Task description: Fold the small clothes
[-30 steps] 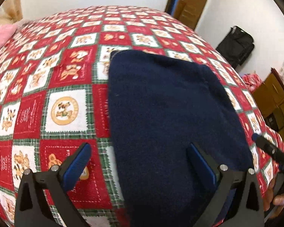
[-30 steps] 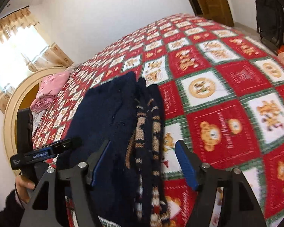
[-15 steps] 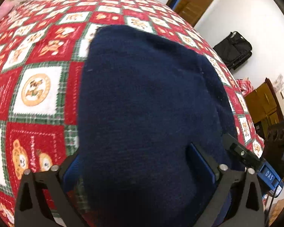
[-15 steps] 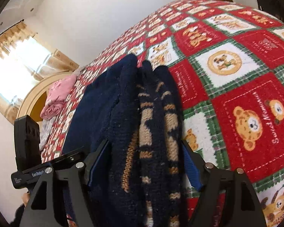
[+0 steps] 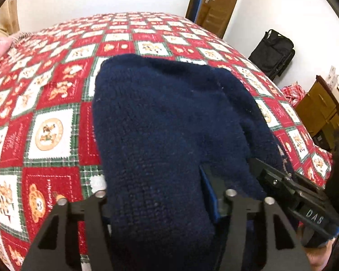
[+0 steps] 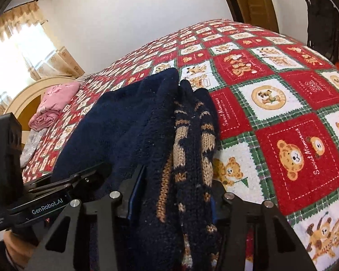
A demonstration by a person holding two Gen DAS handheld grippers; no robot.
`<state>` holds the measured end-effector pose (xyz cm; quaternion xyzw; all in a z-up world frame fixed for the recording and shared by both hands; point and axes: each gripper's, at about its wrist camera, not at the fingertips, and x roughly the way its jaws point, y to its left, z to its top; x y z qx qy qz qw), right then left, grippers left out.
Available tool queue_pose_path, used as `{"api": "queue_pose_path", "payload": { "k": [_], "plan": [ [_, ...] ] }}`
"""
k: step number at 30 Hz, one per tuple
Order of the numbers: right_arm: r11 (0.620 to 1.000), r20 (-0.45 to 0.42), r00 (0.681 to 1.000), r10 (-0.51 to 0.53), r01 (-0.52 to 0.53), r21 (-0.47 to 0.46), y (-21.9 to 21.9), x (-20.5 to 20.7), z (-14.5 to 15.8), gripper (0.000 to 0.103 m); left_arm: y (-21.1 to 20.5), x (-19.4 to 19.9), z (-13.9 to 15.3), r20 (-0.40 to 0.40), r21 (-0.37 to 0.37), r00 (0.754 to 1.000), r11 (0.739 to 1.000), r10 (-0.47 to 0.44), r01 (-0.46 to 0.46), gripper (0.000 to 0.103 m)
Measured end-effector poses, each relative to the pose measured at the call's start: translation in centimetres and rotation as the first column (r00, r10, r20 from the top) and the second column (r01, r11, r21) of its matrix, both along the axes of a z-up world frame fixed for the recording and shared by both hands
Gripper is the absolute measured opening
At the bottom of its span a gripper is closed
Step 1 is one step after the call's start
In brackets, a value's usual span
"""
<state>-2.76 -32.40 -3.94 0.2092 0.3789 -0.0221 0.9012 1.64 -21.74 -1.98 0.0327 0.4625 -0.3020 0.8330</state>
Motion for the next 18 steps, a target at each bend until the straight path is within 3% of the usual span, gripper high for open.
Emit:
{"api": "queue_pose_path", "payload": {
  "k": [3,8,18],
  "plan": [
    [1.0,0.005,1.0,-0.012,0.012,0.002,0.0,-0.4,0.5,0.046,-0.2,-0.1,0.2,0.029,0.012,1.0,1.0,-0.003,0.003,0.052],
    [0.997,0.036,0.999,-0.002,0.005,-0.072,1.6,-1.7,2.0,0.042,-0.1,-0.7,1.1,0.056,0.021,0.998,1.0,-0.011,0.01,0.048],
    [0.998,0.066,0.998,0.014,-0.01,-0.057,3.7,-4.8,3.2,0.04,1.0,-3.7,1.7,0.061,0.035,0.998,0.999,-0.022,0.019,0.048]
  ]
}}
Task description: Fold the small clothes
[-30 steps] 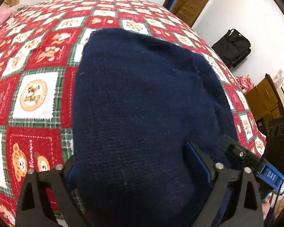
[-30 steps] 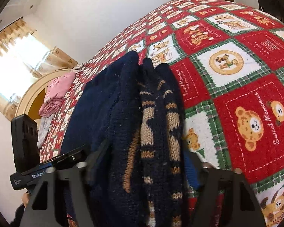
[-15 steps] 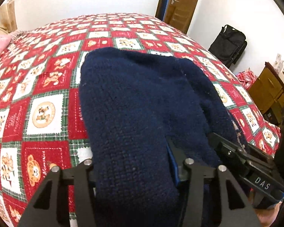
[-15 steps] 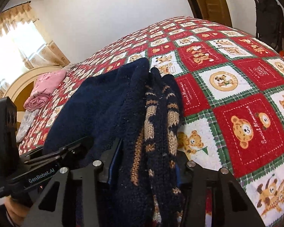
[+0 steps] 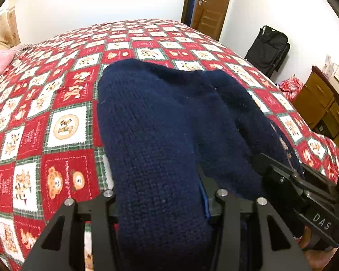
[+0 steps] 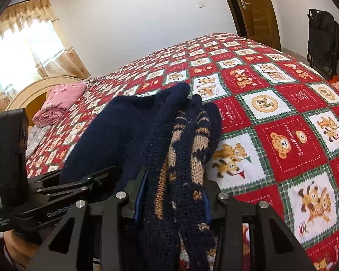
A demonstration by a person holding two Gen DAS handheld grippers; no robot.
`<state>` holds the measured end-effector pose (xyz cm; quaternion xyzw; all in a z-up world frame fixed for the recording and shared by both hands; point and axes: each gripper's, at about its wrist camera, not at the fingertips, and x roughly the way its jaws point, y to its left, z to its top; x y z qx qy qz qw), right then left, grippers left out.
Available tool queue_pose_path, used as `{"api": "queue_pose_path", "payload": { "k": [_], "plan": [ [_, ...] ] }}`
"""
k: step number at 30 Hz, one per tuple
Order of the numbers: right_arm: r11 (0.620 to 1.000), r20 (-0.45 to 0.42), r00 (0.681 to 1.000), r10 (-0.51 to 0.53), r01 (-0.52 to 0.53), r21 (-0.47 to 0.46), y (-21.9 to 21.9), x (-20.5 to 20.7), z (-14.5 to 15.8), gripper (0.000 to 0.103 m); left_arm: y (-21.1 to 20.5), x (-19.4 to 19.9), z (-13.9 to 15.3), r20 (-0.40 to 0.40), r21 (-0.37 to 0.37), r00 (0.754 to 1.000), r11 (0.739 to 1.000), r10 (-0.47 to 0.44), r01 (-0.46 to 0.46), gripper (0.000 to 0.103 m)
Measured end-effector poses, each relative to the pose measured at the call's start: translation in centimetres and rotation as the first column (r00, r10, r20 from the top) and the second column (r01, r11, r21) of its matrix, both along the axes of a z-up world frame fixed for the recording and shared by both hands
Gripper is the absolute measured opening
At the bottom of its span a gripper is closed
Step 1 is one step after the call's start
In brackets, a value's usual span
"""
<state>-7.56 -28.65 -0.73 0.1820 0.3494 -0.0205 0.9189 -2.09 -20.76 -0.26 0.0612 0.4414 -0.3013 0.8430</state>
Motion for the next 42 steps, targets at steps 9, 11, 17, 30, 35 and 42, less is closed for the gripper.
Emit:
{"api": "queue_pose_path", "payload": {
  "k": [9,11,17,30,35,42],
  "plan": [
    [1.0,0.004,1.0,0.01,-0.01,-0.012,1.4,-1.4,0.6,0.04,0.6,-1.4,0.3,-0.007,0.0,1.0,1.0,-0.004,0.004,0.048],
    [1.0,0.006,1.0,0.014,-0.014,-0.011,1.7,-1.7,0.7,0.04,0.9,-1.9,0.6,-0.001,-0.001,1.0,1.0,-0.005,0.005,0.048],
    [0.999,0.02,0.999,0.032,-0.031,-0.007,2.9,-2.1,1.5,0.04,1.7,-2.7,1.5,0.02,-0.008,1.0,1.0,0.0,0.001,0.048],
    [0.995,0.018,0.995,0.101,-0.101,0.004,7.7,-1.3,1.6,0.04,5.4,-2.9,1.8,0.041,-0.014,0.998,0.998,0.057,-0.056,0.048],
    [0.989,0.015,0.989,0.148,-0.148,0.02,9.8,-0.4,1.5,0.04,7.6,-2.6,1.4,0.024,-0.023,0.996,0.996,0.091,-0.091,0.048],
    [0.97,0.019,0.971,0.24,-0.241,0.02,14.0,1.8,1.8,0.04,11.3,-1.5,1.5,0.024,-0.024,0.986,0.986,0.167,-0.167,0.048]
  ]
}}
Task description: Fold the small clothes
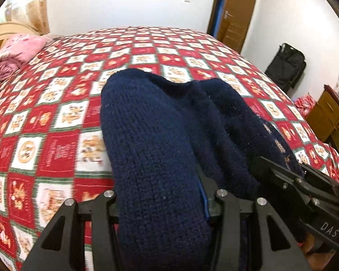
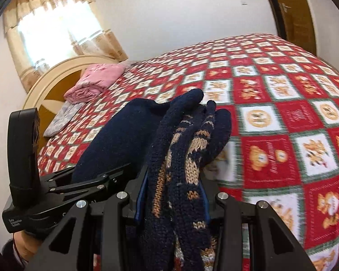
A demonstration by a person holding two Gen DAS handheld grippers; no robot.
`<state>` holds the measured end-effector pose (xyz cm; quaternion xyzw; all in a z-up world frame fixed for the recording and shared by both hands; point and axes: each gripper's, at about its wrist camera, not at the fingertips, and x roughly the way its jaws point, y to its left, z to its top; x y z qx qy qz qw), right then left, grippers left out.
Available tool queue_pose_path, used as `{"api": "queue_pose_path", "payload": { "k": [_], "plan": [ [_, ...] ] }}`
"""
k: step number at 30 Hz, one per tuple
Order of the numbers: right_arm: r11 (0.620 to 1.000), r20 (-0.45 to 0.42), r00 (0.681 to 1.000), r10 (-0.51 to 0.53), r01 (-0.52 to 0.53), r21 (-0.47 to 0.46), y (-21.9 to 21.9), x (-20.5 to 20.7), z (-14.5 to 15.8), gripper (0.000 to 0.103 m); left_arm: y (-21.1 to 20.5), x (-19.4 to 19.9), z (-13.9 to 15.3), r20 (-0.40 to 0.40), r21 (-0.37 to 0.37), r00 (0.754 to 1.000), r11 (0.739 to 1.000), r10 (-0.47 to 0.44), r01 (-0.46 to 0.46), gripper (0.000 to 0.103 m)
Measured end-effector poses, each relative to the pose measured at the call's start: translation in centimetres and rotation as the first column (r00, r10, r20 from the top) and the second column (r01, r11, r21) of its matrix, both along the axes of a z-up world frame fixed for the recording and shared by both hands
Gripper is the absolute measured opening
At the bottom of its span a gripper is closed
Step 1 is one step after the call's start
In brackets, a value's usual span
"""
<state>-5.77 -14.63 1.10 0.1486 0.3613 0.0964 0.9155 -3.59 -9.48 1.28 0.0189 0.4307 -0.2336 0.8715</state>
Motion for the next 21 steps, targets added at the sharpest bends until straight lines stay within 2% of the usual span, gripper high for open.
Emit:
{"api": "queue_pose_path", "payload": {
  "k": [11,21],
  "plan": [
    [0.992,-0.001,0.993,0.118,-0.118,0.036,6.4,4.0,-0.7,0.039,6.4,2.2,-0.2,0.009,0.006,0.988,0.988,0.155,-0.155,0.047],
    [0.972,0.019,0.975,0.221,-0.222,0.077,11.1,6.2,-0.8,0.039,10.4,3.4,-0.7,-0.002,0.003,0.97,0.97,0.241,-0.241,0.047]
  ]
}}
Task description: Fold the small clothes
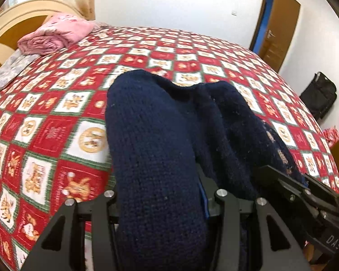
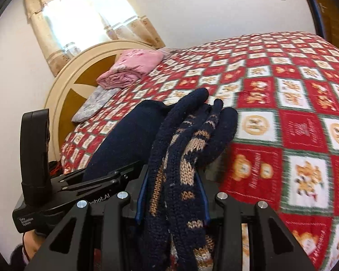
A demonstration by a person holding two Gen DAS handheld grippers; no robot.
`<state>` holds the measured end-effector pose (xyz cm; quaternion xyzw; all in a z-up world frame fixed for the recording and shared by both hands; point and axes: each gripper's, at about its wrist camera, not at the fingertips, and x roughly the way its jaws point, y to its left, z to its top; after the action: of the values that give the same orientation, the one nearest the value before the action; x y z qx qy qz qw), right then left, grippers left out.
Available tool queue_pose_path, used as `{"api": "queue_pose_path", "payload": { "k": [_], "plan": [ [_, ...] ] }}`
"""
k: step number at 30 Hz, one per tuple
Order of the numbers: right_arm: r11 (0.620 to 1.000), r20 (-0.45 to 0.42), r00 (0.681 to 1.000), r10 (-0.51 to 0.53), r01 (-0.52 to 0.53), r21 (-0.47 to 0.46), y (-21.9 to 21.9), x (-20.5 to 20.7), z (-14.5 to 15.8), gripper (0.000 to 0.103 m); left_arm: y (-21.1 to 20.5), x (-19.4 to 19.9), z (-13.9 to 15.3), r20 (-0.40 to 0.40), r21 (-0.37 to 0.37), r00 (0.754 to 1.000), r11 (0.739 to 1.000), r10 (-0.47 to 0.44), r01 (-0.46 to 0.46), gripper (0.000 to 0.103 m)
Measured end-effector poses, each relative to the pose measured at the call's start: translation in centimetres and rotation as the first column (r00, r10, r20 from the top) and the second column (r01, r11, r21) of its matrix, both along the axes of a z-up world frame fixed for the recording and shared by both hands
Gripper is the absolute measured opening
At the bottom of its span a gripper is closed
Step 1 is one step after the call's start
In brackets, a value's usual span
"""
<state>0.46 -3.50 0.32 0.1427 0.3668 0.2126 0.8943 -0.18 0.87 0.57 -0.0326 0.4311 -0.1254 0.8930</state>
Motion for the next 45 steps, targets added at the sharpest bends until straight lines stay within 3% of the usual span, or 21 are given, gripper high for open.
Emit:
{"api": "queue_pose_path", "payload": {
  "k": [12,18,20,27,29,31,32,35,38,42,45],
  "plan": [
    [0.996,0.107,0.993,0.048,-0.055,0.068,4.9,5.3,-0.4,0.037,4.1,4.3,1.0,0.059,0.057,0.992,0.992,0.11,-0.113,0.047],
    [0.999,0.008,1.0,-0.021,0.021,-0.028,4.8,8.3,-4.8,0.034,3.4,7.1,-1.5,0.041,0.152,0.993,0.981,0.113,-0.119,0.047],
    [0.999,-0.013,0.999,-0.031,0.031,-0.017,4.0,8.7,-5.6,0.033,3.6,7.3,-2.4,0.03,0.174,0.992,0.977,0.122,-0.125,0.047],
    [0.998,-0.051,0.998,-0.034,0.031,-0.054,3.8,9.7,-6.6,0.034,4.8,7.5,-3.2,-0.008,0.127,0.992,0.984,0.127,-0.125,0.054],
    [0.999,-0.086,0.996,-0.025,0.023,-0.022,3.4,9.9,-6.9,0.04,6.1,7.5,-3.7,-0.041,0.075,0.988,0.987,0.149,-0.145,0.069],
    [1.0,-0.127,0.992,-0.024,0.026,0.013,2.5,9.8,-7.0,0.053,7.8,7.3,-4.1,-0.082,0.01,0.978,0.982,0.19,-0.19,0.084],
    [0.999,-0.138,0.99,-0.023,0.028,0.035,2.1,9.5,-6.9,0.053,8.6,6.8,-4.1,-0.1,-0.02,0.973,0.978,0.207,-0.21,0.089],
    [0.993,-0.133,0.991,0.0,0.015,0.118,0.6,7.6,-6.0,0.054,10.2,4.4,-3.7,-0.12,-0.114,0.966,0.964,0.228,-0.241,0.09],
    [0.988,-0.124,0.992,0.013,0.006,0.153,-0.1,5.2,-5.8,0.07,11.5,2.4,-3.7,-0.124,-0.19,0.964,0.948,0.234,-0.255,0.091],
    [0.995,-0.177,0.983,0.04,-0.024,0.092,0.9,3.6,-7.4,0.071,10.6,1.7,-4.6,-0.164,-0.209,0.966,0.95,0.201,-0.233,0.091],
    [0.999,-0.129,0.99,0.05,-0.052,-0.011,2.5,2.6,-7.5,0.071,9.4,1.5,-4.4,-0.158,-0.168,0.967,0.959,0.2,-0.226,0.091]
  ]
}}
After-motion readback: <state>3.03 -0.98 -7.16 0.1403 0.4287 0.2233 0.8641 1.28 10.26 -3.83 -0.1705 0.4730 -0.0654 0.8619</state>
